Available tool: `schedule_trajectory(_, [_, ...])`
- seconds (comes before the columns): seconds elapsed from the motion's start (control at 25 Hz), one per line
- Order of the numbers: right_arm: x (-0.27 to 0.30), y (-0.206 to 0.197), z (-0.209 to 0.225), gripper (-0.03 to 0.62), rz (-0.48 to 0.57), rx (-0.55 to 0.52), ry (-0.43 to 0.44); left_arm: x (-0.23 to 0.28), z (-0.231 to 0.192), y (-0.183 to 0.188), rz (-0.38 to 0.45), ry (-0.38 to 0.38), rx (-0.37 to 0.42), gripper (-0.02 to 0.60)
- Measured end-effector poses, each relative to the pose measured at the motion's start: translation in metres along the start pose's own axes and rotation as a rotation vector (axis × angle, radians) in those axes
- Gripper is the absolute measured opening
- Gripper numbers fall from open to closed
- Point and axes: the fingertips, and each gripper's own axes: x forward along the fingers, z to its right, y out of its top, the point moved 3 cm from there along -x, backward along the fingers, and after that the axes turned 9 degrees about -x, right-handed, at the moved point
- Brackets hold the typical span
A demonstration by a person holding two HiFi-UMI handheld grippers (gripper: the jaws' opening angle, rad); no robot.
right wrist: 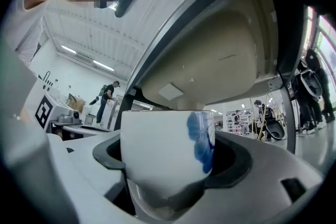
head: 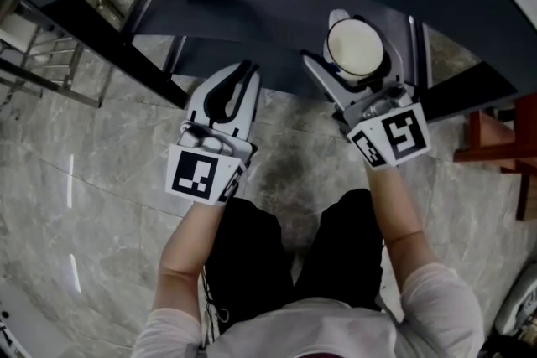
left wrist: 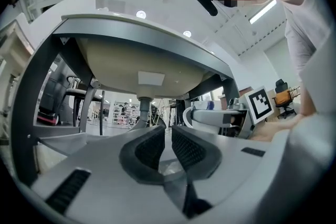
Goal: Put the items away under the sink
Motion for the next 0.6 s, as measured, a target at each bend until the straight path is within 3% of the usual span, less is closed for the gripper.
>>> schedule_trajectory(0.6, [0.034, -0.025, 0.015, 0.405, -0.045, -0.015, -0.127, 0.004, -0.009, 0.001, 0.033, 0.006, -0.03, 0.041])
